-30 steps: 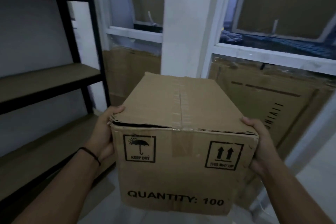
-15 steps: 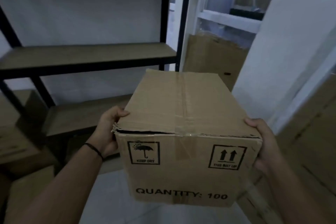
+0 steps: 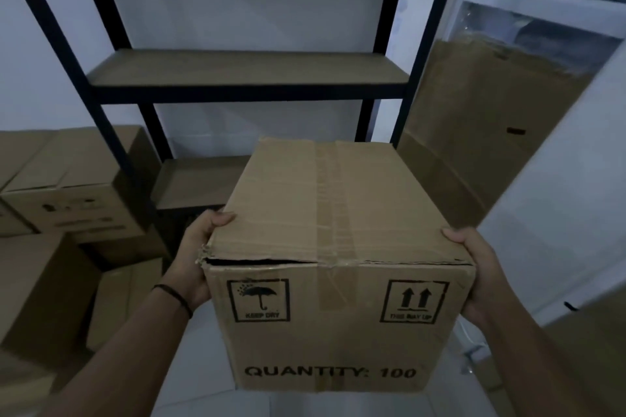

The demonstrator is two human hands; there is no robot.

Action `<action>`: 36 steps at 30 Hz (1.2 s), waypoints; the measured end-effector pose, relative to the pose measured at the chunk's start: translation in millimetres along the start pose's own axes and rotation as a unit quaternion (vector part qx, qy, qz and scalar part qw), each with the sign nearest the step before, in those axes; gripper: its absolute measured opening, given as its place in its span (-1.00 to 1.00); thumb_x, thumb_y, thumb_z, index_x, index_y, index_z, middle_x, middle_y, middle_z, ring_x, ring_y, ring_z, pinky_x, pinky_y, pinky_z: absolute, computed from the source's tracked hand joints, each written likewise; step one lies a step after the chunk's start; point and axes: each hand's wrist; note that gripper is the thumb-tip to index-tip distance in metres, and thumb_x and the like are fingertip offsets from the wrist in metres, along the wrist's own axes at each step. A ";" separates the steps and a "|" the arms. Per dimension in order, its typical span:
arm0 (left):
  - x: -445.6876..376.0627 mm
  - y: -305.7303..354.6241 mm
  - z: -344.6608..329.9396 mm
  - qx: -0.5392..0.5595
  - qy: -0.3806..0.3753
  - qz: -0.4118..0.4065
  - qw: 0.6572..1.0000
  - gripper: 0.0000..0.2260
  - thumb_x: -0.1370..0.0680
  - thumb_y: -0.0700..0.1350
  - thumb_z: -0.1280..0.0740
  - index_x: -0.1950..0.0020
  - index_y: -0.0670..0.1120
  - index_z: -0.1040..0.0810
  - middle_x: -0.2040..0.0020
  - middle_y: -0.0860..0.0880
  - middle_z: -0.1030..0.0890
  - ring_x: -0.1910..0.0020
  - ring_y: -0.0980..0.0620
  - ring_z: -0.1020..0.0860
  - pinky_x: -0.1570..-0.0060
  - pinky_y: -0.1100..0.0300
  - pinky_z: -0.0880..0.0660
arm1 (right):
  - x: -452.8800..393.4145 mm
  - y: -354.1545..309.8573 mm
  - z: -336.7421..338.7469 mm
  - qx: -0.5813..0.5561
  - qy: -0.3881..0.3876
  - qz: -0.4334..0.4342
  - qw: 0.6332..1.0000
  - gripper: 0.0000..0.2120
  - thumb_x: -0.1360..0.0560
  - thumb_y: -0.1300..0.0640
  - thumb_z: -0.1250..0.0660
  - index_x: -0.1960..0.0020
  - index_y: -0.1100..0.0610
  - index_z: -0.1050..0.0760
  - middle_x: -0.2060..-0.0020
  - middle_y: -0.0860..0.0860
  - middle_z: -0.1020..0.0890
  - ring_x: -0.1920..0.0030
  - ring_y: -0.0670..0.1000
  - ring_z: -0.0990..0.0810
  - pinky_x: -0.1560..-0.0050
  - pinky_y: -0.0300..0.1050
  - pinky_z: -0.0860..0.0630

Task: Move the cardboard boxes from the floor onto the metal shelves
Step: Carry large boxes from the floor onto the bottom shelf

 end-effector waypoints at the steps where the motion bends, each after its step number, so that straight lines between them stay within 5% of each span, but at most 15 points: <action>1: -1.4 -1.1 4.2 0.009 0.004 -0.004 1.000 -0.67 -0.51 -0.13 -0.12 -0.18 -0.17 -0.54 0.06 -0.18 -0.67 0.19 -0.15 -0.67 0.28 0.05 -0.62 | -5.3 2.5 -1.2 0.000 0.000 -0.004 1.000 -0.71 -0.54 0.09 -0.12 -0.08 0.20 -0.54 0.25 0.12 -0.67 0.28 0.08 -0.66 0.33 -0.11 -0.61; 5: -9.5 -7.4 19.4 0.037 0.002 -0.023 0.999 -0.64 -0.35 -0.12 -0.23 -0.05 -0.16 -0.66 0.07 -0.19 -0.68 0.21 -0.16 -0.67 0.35 0.04 -0.61 | -24.2 12.1 -4.8 0.011 -0.016 -0.015 1.000 -0.70 -0.55 0.08 -0.11 -0.10 0.19 -0.53 0.22 0.11 -0.67 0.24 0.07 -0.66 0.27 -0.11 -0.58; 9: -25.1 -22.8 32.5 0.014 0.037 -0.038 0.998 -0.64 -0.56 -0.11 -0.14 0.16 -0.18 -0.71 0.24 -0.15 -0.69 0.34 -0.09 -0.67 0.45 0.11 -0.59 | -47.0 23.1 2.1 0.006 -0.028 -0.015 0.999 -0.69 -0.56 0.08 -0.09 -0.12 0.19 -0.53 0.21 0.11 -0.68 0.24 0.08 -0.67 0.29 -0.09 -0.59; 14: -49.7 -51.3 55.1 0.005 0.061 -0.041 0.997 -0.72 -0.57 -0.04 -0.16 -0.11 -0.15 -0.57 0.12 -0.17 -0.69 0.22 -0.12 -0.67 0.27 0.03 -0.64 | -78.3 49.6 20.9 -0.001 -0.022 -0.022 1.000 -0.69 -0.56 0.06 -0.11 -0.12 0.18 -0.53 0.20 0.11 -0.68 0.24 0.07 -0.67 0.19 -0.05 -0.51; 20: -90.5 -99.9 98.7 -0.009 0.073 -0.070 0.995 -0.64 -0.39 0.03 -0.31 -0.09 -0.12 -0.62 -0.01 -0.21 -0.67 0.13 -0.16 -0.66 0.21 -0.02 -0.64 | -123.4 100.7 49.0 -0.001 -0.031 -0.010 0.999 -0.73 -0.56 0.08 -0.10 0.04 0.17 -0.53 0.34 0.08 -0.66 0.37 0.03 -0.66 0.42 -0.17 -0.56; 22: -102.1 -113.6 108.7 -0.017 0.085 -0.089 0.992 -0.62 -0.34 0.06 -0.40 -0.07 -0.11 -0.62 0.05 -0.19 -0.67 0.16 -0.14 -0.66 0.26 0.01 -0.64 | -138.8 116.4 58.1 -0.006 -0.035 -0.005 0.999 -0.73 -0.56 0.08 -0.11 -0.02 0.19 -0.54 0.31 0.09 -0.67 0.35 0.04 -0.66 0.42 -0.17 -0.58; 24: -115.1 -133.0 118.4 -0.014 0.081 -0.108 0.991 -0.77 -0.49 -0.01 -0.30 0.12 -0.11 -0.70 0.19 -0.15 -0.68 0.27 -0.10 -0.66 0.35 0.07 -0.63 | -154.6 138.1 67.7 -0.010 -0.037 0.004 0.999 -0.73 -0.55 0.08 -0.13 -0.05 0.19 -0.53 0.31 0.09 -0.67 0.35 0.04 -0.66 0.42 -0.16 -0.58; 27: -134.8 -159.8 135.3 -0.008 0.095 -0.128 0.987 -0.68 -0.59 -0.07 -0.18 0.20 -0.16 -0.65 0.36 -0.11 -0.65 0.45 -0.02 -0.64 0.52 0.16 -0.57 | -178.9 171.5 79.7 -0.010 -0.046 0.023 0.999 -0.74 -0.55 0.08 -0.12 0.01 0.18 -0.54 0.36 0.07 -0.66 0.40 0.01 -0.65 0.44 -0.21 -0.56; 36: -172.6 -234.4 198.7 0.000 0.031 -0.185 0.982 -0.74 -0.59 -0.06 -0.16 0.00 -0.17 -0.59 0.33 -0.09 -0.66 0.41 -0.01 -0.64 0.49 0.17 -0.56 | -219.9 258.9 122.7 -0.022 -0.109 0.079 0.991 -0.70 -0.56 0.08 -0.07 -0.02 0.17 -0.54 0.38 0.07 -0.65 0.42 0.01 -0.64 0.48 -0.18 -0.55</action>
Point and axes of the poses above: each hand's wrist, its own x-axis away from the middle knuckle, its own z-axis out of the back of the hand, y = z × x
